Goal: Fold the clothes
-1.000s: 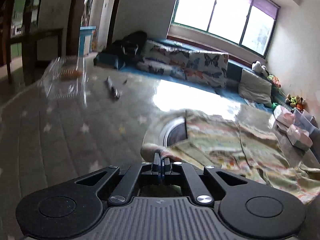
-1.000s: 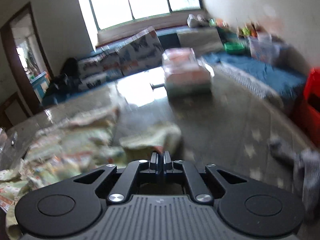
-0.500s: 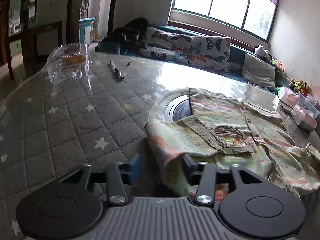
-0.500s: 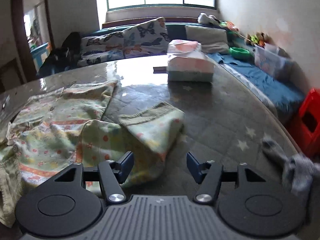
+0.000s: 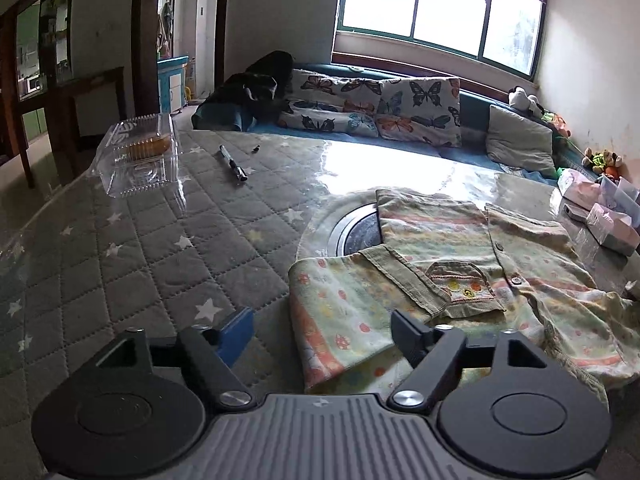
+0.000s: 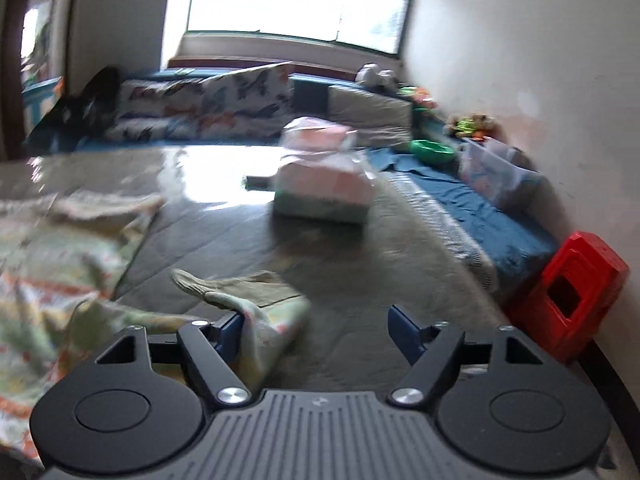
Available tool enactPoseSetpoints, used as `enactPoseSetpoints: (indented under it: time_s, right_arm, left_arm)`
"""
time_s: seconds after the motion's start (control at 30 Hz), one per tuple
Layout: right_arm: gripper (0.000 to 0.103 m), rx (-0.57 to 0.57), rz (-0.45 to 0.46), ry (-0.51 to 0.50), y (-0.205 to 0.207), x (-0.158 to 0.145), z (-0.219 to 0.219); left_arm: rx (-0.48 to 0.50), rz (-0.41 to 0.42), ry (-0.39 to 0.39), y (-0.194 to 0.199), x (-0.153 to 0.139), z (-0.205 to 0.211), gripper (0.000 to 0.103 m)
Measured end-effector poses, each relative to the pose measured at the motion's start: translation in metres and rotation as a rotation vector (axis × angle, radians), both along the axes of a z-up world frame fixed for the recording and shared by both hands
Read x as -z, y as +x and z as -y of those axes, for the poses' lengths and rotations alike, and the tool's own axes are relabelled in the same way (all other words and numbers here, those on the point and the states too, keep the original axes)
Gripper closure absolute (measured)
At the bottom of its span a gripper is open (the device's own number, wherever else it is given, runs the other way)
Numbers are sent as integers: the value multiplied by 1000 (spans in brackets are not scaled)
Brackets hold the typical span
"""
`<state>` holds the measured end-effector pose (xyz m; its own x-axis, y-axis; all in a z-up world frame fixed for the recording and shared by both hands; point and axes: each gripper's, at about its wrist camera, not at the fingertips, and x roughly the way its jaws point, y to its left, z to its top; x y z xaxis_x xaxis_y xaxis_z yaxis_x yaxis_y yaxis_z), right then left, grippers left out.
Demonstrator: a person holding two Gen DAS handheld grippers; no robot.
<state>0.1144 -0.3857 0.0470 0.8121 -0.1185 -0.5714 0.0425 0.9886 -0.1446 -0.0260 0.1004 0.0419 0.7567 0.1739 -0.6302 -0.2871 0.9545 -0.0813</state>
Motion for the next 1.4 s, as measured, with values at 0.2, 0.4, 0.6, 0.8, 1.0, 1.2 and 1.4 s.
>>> enactPoseSetpoints:
  time_s: [0.2,0.4,0.6,0.8,1.0,1.2,1.4]
  right_arm:
    - [23,115,-13,94,-14,1,45]
    - [23,124,-33,107,-18,8,52]
    - [23,39,-54,133,-10,15,26]
    - [22,-27,-104,161,-1,28,4]
    - [17,-32,-132,169,1,37,-4]
    - [15,-29,-135,167,0,37,-4]
    - [14,-28,-136,165,2,38,-4]
  left_arm:
    - [32,-8,1,8,4,10,17]
    - [52,-16,1,13,5,18,15]
    - [80,-24,15,20,7,28,14]
    - [152,-12,55,28,9,44,14]
    - [250,-18,97,48,17,62,29]
    - [322,-48,158,69,36,74,57]
    - [324,-65,201,73,50,69,81]
